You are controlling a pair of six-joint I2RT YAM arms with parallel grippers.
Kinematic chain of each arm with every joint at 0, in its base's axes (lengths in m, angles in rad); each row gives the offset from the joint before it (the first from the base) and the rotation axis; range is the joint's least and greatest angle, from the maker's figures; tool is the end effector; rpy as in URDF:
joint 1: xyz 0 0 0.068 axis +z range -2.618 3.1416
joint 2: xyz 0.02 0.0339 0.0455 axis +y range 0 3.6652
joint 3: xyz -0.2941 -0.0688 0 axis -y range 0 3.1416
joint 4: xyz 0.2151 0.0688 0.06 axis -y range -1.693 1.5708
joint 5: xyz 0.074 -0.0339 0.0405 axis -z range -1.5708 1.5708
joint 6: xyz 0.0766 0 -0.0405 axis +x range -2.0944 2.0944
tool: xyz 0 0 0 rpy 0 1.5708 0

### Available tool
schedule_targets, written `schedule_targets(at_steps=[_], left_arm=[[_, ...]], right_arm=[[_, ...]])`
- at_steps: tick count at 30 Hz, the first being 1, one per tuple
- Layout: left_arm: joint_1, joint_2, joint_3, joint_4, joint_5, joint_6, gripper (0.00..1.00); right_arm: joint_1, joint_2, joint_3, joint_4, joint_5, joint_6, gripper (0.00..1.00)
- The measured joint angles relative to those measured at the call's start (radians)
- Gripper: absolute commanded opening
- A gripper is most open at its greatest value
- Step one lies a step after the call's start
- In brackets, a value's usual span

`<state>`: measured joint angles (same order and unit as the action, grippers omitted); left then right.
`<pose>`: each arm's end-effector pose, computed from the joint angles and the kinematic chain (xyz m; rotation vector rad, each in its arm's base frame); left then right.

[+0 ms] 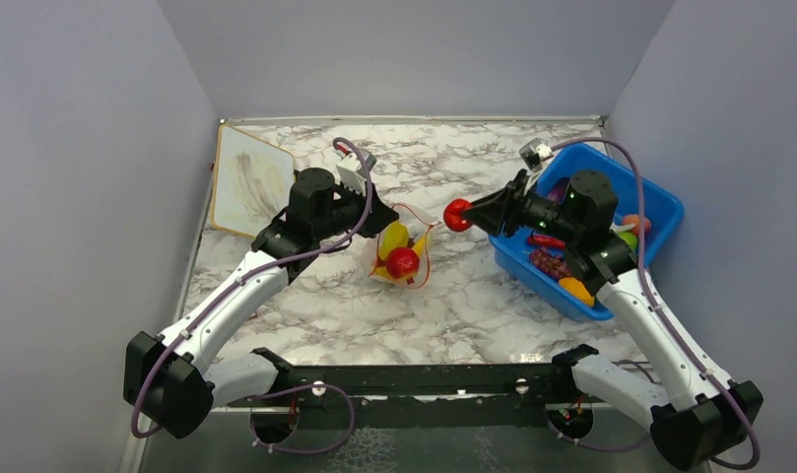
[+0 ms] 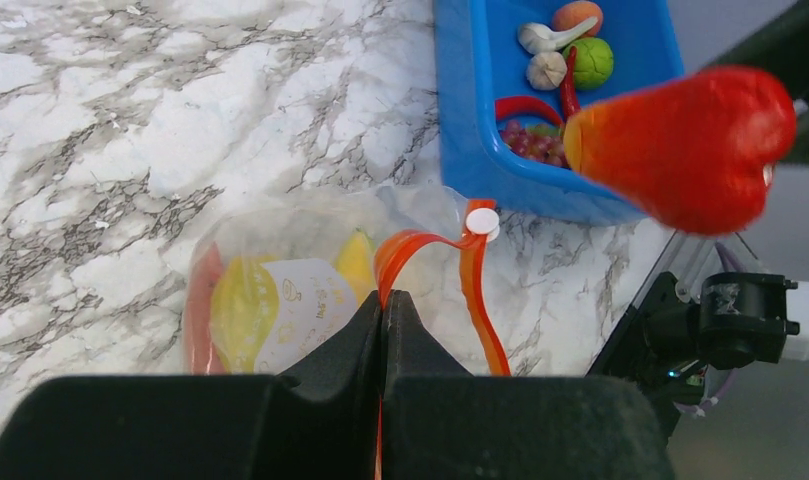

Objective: Place the food in the zip-top bag and seal the zipper
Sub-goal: Place the fake fruit in the zipper food storage bag.

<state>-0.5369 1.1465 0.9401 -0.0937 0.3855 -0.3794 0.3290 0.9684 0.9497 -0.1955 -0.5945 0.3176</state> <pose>0.2089 -0.1579 0.3533 0.4331 1.9214 -0.9770 0.1791 0.1065 0.3826 -0.4554 1.8007 0.9855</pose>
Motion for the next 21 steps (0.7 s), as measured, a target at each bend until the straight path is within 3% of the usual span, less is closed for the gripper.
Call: schedule_targets(at_steps=[10, 15, 21], left_arm=[[0.000, 0.018, 0.002, -0.002, 0.001, -0.056, 0.00], [0.000, 0.033, 0.003, -0.002, 0.014, -0.079, 0.00], [0.000, 0.035, 0.015, -0.014, 0.027, -0.084, 0.00]], right_arm=[[0.193, -0.016, -0.138, 0.225, -0.180, 0.052, 0.16], [0.285, -0.005, -0.182, 0.326, -0.200, 0.050, 0.16], [0.307, 0.067, -0.183, 0.392, -0.180, -0.001, 0.16]])
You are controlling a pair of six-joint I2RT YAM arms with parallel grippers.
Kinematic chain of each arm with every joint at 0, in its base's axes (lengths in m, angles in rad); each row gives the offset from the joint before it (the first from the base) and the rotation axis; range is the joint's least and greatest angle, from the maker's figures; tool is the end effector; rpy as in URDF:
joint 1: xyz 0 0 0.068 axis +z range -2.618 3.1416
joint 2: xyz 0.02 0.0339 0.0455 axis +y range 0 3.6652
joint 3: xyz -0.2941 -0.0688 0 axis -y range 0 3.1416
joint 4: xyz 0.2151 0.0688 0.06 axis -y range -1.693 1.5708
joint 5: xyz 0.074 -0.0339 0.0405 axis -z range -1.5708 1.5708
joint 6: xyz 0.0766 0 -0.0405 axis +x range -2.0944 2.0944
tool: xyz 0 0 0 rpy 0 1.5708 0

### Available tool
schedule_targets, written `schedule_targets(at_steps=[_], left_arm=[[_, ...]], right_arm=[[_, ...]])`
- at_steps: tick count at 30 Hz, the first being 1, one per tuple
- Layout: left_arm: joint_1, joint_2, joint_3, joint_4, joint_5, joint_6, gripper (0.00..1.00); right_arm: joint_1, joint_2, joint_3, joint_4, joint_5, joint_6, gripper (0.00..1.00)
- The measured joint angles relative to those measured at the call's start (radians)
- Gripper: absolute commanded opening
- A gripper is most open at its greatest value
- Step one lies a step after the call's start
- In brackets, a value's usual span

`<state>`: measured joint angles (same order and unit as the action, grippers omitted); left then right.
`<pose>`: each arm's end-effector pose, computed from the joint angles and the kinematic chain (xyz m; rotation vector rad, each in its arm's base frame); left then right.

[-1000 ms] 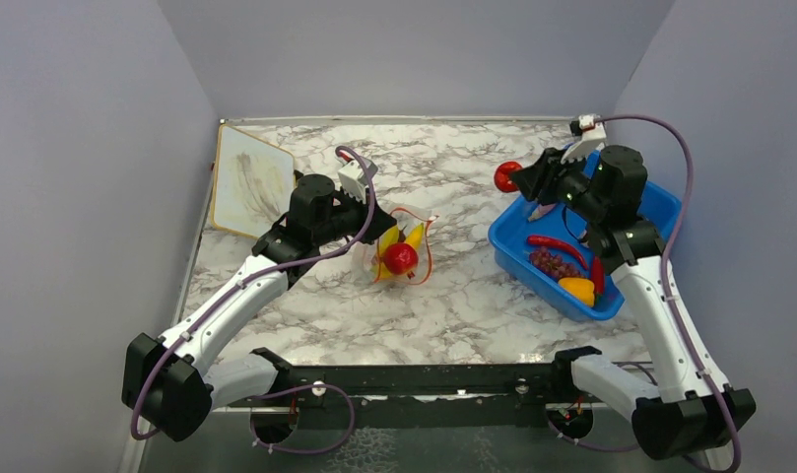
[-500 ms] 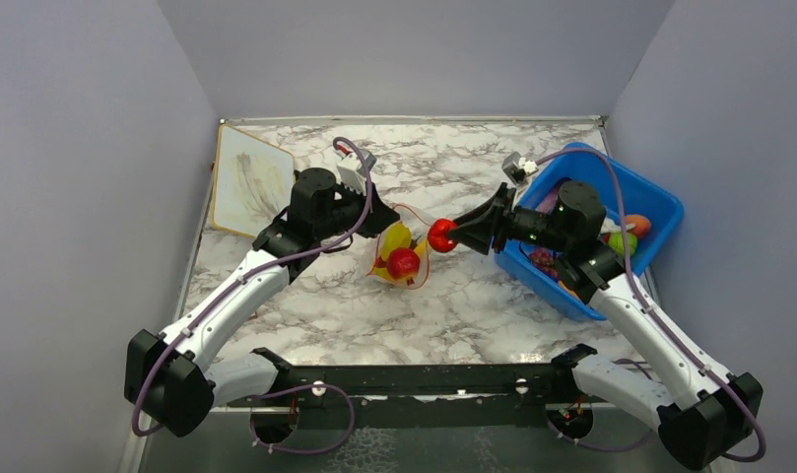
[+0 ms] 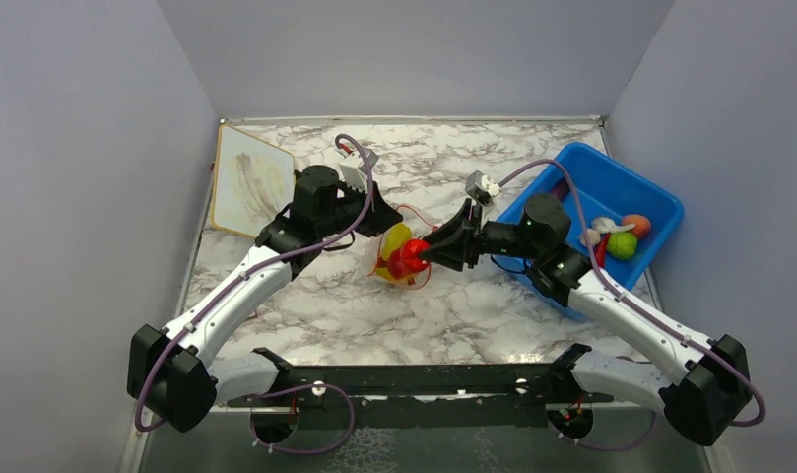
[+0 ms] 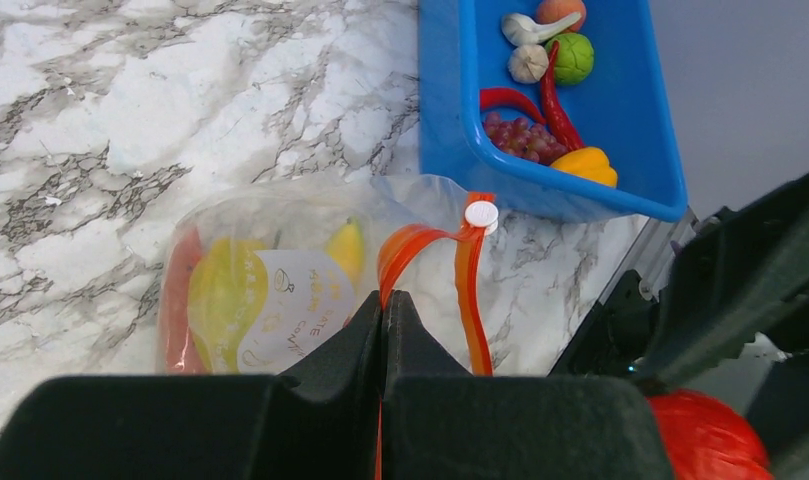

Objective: Place the food in the zip-top bag and seal the zipper
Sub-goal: Place the fake fruit in the zipper food storage bag.

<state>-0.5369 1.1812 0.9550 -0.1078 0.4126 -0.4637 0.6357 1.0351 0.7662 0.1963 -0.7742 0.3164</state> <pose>0.2142 -0.1633 0.3485 0.3710 1.9888 -1.0504 0.1465 0.1747 0.3578 -0.9007 1.5658 1.3318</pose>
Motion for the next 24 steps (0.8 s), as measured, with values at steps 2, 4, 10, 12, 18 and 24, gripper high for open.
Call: schedule_targets(at_steps=[2, 4, 10, 12, 18, 24], left_arm=[[0.000, 0.000, 0.008, -0.003, 0.004, 0.000, 0.00], [0.000, 0.000, 0.018, -0.019, 0.009, 0.000, 0.00], [0.000, 0.002, 0.038, -0.045, 0.029, 0.000, 0.00], [0.000, 0.002, 0.038, -0.048, 0.032, -0.002, 0.00], [0.000, 0.003, 0.038, -0.054, 0.039, -0.003, 0.00], [0.000, 0.006, 0.038, -0.054, 0.044, -0.014, 0.00]], right_arm=[[0.000, 0.026, -0.004, 0.010, 0.028, -0.039, 0.16], [0.002, 0.049, -0.009, 0.013, 0.056, -0.081, 0.16], [0.005, 0.127, -0.010, 0.012, 0.136, -0.197, 0.17], [0.008, 0.149, -0.010, 0.011, 0.165, -0.225, 0.17], [0.033, 0.192, -0.009, 0.010, 0.275, -0.305, 0.22], [0.071, 0.253, 0.002, 0.003, 0.385, -0.364, 0.30]])
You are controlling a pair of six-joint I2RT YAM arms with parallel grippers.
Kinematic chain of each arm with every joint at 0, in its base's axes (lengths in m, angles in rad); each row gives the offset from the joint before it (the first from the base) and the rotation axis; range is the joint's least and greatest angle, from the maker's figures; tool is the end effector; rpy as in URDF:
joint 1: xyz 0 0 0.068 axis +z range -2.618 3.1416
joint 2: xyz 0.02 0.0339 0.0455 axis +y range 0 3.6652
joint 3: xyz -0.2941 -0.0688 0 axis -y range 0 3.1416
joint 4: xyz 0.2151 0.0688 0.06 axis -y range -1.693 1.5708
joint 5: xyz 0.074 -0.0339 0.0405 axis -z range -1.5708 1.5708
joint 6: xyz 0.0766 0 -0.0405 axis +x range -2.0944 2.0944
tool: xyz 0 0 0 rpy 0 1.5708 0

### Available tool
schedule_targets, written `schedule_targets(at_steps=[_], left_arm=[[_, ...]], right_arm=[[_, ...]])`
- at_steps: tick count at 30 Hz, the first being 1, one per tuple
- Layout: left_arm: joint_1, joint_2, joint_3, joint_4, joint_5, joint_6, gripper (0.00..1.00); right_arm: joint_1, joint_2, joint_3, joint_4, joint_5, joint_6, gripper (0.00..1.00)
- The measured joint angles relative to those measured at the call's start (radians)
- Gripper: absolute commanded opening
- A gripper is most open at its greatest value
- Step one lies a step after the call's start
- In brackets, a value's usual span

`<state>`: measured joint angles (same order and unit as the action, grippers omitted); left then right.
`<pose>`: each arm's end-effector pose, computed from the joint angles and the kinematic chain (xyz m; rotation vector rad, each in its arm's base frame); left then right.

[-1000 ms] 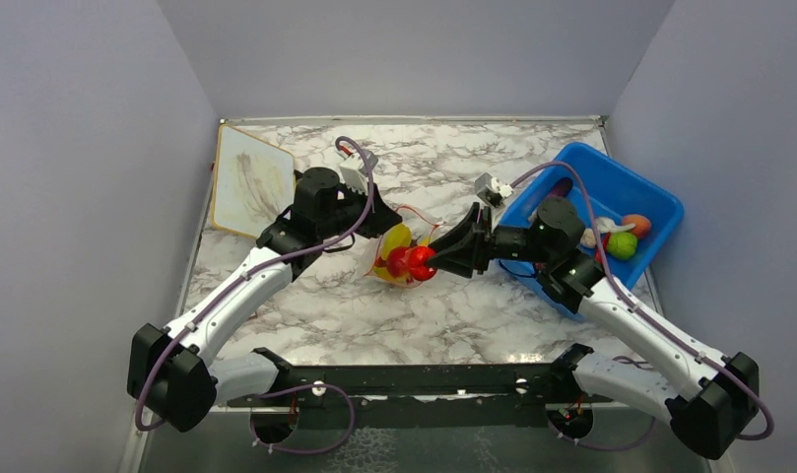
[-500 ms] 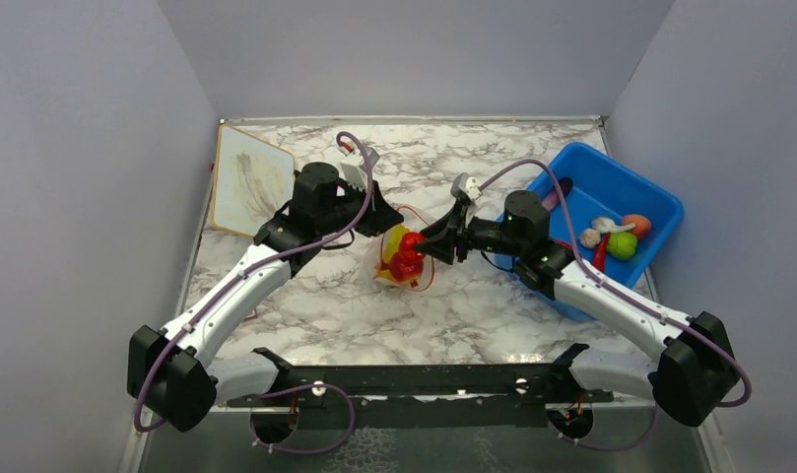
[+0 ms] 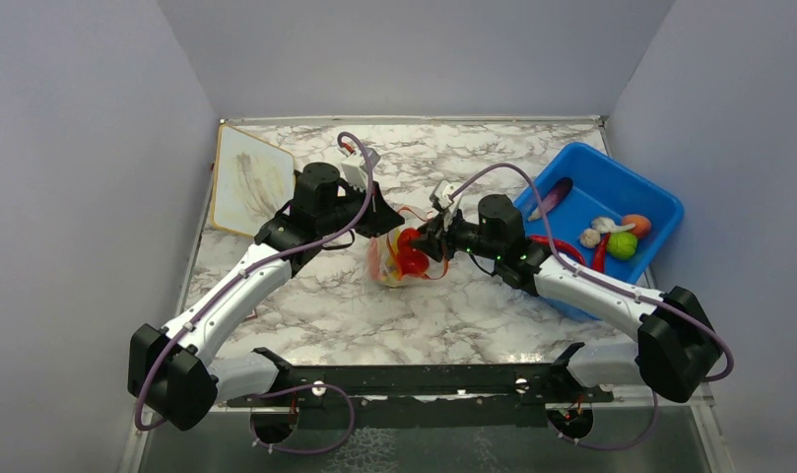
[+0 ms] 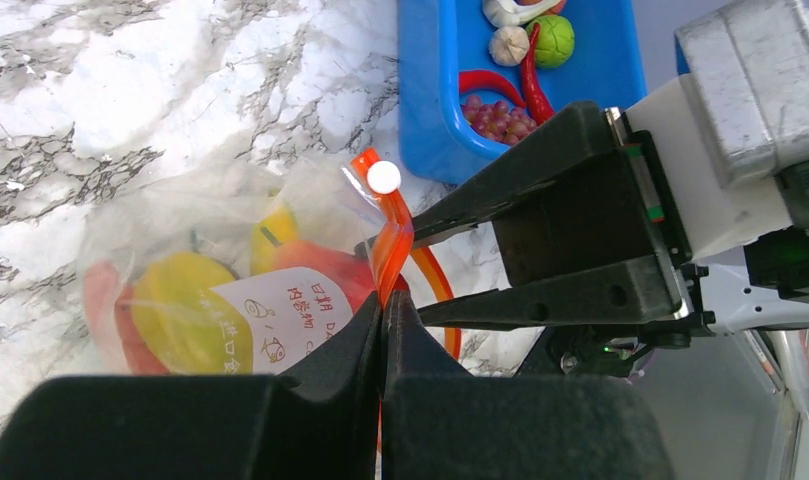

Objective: Place the food in the zip-top bag and seal the zipper
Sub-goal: Place the fake fruit in the zipper food storage bag, then pick up the fake vegetable from the bin.

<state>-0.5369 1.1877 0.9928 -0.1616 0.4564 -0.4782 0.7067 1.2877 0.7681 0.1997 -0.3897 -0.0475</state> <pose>0.2117 -0.1653 0.3537 0.3866 2.0177 -1.0964 0.2031 0.2116 0.2956 -0.9663 1.6928 0.8114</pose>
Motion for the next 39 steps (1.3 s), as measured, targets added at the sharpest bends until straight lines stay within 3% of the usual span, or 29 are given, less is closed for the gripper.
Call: schedule_targets(at_steps=[5, 10, 15, 29, 39], left_arm=[[0.000, 0.003, 0.000, 0.000, 0.000, -0.005, 0.00], [0.000, 0.004, 0.000, 0.000, -0.001, -0.003, 0.00], [0.000, 0.007, 0.000, 0.000, -0.005, -0.001, 0.00], [0.000, 0.017, -0.021, 0.003, -0.049, 0.051, 0.00], [0.000, 0.033, -0.030, 0.022, -0.052, 0.090, 0.00]], right_arm=[[0.017, 0.016, 0.003, 0.000, 0.058, -0.004, 0.39], [0.023, 0.016, 0.021, -0.005, 0.088, 0.013, 0.56], [0.025, 0.023, 0.063, -0.051, 0.090, 0.035, 0.63], [0.026, 0.003, 0.242, -0.286, 0.102, 0.168, 0.64], [0.024, 0.016, 0.411, -0.460, 0.321, 0.253, 0.58]])
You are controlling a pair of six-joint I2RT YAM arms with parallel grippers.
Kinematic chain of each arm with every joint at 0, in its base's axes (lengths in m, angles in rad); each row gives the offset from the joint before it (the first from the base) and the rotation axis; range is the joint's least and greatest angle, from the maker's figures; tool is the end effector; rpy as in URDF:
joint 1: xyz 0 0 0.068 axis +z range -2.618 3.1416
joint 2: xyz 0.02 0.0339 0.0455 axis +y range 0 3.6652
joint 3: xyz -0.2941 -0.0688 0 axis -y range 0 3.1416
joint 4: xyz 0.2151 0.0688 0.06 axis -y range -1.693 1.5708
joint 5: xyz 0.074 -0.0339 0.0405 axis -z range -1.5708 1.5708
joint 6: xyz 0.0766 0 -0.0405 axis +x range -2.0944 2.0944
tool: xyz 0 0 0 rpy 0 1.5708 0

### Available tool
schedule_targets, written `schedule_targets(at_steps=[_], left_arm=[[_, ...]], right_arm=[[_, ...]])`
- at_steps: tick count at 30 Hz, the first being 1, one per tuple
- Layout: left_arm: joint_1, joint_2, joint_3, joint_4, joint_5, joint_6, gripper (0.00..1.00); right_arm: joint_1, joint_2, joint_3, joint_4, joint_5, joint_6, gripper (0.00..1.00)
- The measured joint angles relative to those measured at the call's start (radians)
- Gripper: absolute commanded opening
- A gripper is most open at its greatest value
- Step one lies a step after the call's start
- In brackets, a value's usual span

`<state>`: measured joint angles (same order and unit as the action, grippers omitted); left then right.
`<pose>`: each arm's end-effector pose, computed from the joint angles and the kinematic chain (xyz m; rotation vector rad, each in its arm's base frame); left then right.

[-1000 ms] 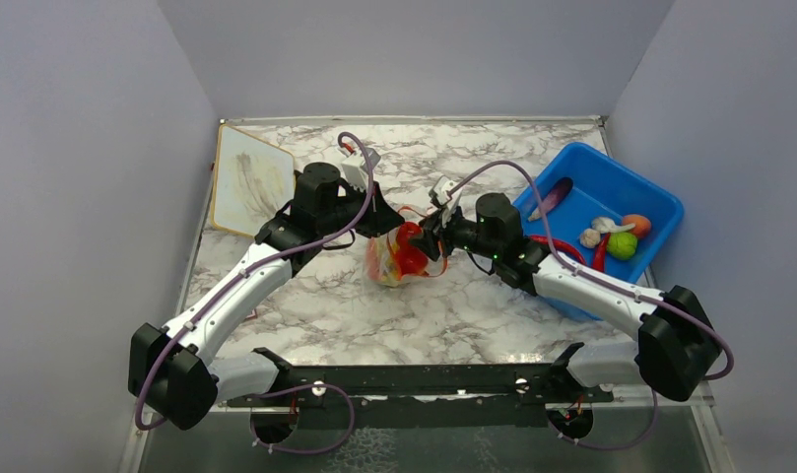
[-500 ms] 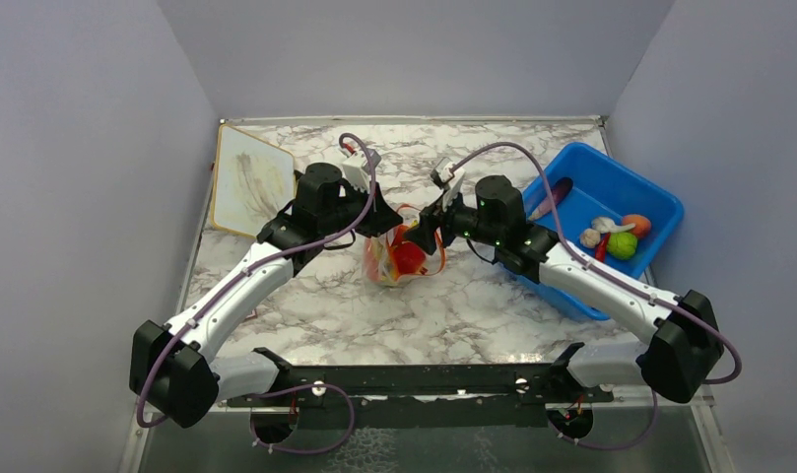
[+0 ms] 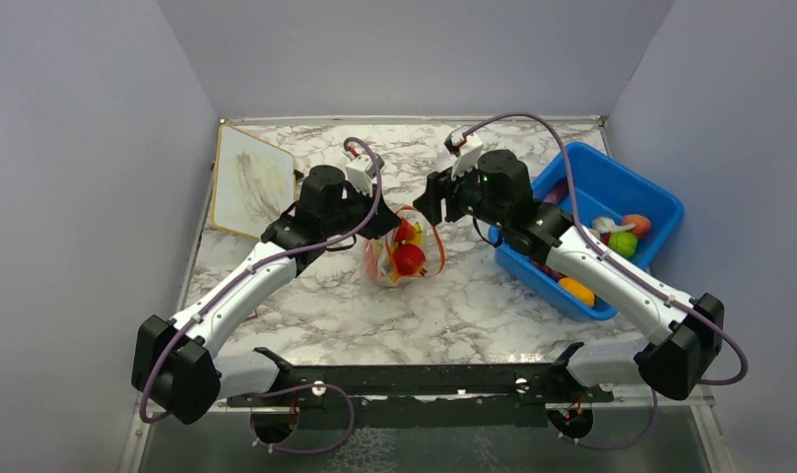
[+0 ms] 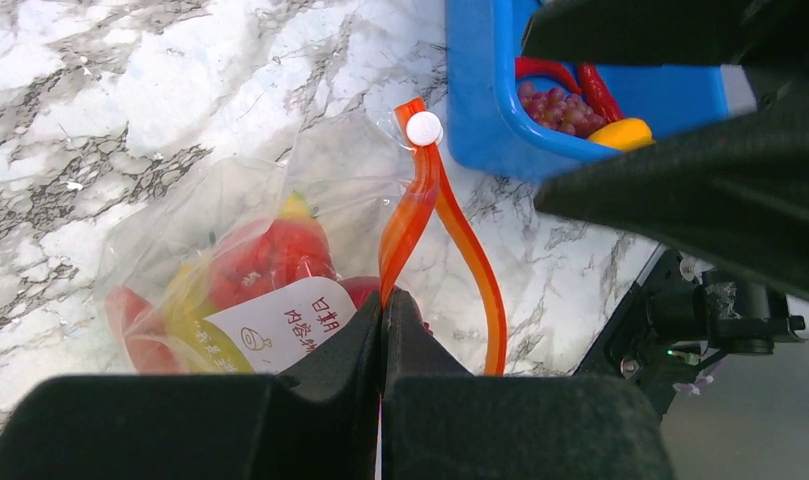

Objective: Place the food in the zip-top bag and seal the zipper
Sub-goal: Pick up the fake vegetable from the bin.

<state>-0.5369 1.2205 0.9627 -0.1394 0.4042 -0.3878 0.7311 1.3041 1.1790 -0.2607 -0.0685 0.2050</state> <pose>0.2214 -0.1668 0.3370 0.4319 2.0267 -0.9855 0.2219 0.2061 0.3733 -0.5697 1.9365 0.6746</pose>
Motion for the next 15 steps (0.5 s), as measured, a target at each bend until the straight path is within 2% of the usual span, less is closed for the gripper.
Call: schedule_targets(at_steps=[6, 12, 15], left_arm=[[0.000, 0.003, 0.000, 0.002, 0.013, 0.034, 0.00], [0.000, -0.001, 0.004, -0.002, 0.024, 0.071, 0.00], [0.000, -0.013, 0.003, -0.005, 0.024, 0.085, 0.00]], right_arm=[[-0.057, 0.029, 0.098, -0.115, 0.144, 0.042, 0.56], [-0.252, 0.031, 0.112, -0.175, 0.203, 0.115, 0.56], [-0.356, 0.029, 0.102, -0.182, 0.210, 0.150, 0.51]])
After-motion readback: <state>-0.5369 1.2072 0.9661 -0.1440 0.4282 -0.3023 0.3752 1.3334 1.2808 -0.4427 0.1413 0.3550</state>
